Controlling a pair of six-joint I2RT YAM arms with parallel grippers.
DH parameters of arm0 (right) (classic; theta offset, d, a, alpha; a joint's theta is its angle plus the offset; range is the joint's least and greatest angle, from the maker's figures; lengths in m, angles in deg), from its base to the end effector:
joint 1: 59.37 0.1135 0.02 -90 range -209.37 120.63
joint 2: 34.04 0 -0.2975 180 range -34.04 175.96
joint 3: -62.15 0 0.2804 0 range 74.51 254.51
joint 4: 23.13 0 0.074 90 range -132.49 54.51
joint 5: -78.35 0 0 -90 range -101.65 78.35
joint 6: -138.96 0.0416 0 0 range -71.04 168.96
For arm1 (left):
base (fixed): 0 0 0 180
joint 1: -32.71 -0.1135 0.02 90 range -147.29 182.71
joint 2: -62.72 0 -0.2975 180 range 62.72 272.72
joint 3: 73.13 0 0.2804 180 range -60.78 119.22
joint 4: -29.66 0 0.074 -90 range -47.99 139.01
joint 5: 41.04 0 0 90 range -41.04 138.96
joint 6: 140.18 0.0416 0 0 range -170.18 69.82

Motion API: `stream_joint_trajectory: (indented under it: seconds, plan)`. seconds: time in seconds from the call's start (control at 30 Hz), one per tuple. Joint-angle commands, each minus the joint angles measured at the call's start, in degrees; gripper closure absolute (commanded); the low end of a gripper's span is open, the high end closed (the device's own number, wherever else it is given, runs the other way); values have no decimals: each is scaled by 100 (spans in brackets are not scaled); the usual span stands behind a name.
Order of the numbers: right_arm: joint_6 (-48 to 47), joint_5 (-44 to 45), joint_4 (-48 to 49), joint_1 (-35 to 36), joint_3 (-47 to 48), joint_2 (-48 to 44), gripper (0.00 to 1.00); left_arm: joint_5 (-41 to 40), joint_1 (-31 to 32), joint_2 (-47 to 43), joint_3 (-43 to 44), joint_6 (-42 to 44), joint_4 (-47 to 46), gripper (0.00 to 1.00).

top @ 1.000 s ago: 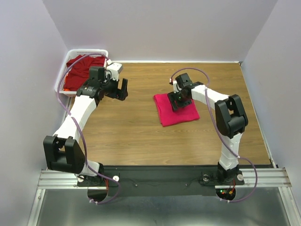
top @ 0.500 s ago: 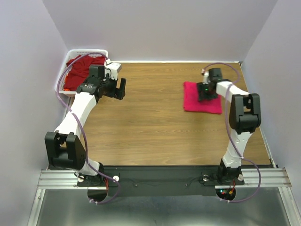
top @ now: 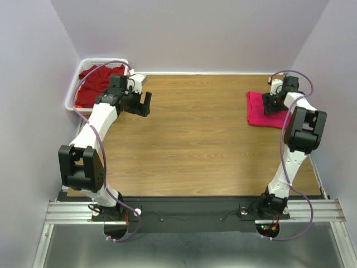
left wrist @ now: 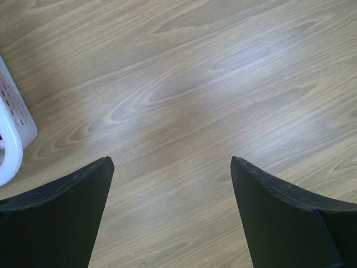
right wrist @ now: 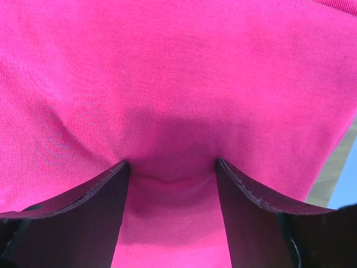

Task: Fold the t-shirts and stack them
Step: Neatly place the folded tshirt to the corner

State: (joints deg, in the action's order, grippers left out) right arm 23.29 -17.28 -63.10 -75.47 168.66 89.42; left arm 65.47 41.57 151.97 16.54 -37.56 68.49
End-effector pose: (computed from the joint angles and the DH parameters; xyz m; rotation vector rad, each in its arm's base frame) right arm 0.4962 -0.1390 0.1833 -0.2512 2.5520 -0.1537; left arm 0.3793 -0.0711 0.3423 0.5662 2.1506 -0.2865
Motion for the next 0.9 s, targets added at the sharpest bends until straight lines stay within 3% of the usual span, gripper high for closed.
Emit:
stream_joint_trajectory:
  seconds: [0.0, 0.2, 0.27, 0.3, 0.4, 0.73, 0.87]
  plan:
    - [-816, 212, -578, -192, 15, 443, 31, 133, -34, -13, 328, 109, 33, 1]
    - [-414, -315, -1008, -192, 498, -163, 25, 194, -34, 13, 424, 118, 50, 1]
    - [-264, -491, -1297, -192, 665, -496, 21, 221, -34, -31, 433, 153, 33, 1]
    - [-132, -605, -1351, -192, 727, -637, 15, 247, -34, -48, 433, 153, 7, 1]
    - [184, -668, -1746, -192, 763, -1016, 12, 317, -34, -57, 468, 179, -2, 1]
    - [1072, -536, -2020, -183, -1194, -2036, 12, 370, -34, -215, 363, 162, -2, 1]
    - [1380, -457, -1442, -166, -1785, -2404, 10, 405, -34, -373, 152, 153, -81, 1]
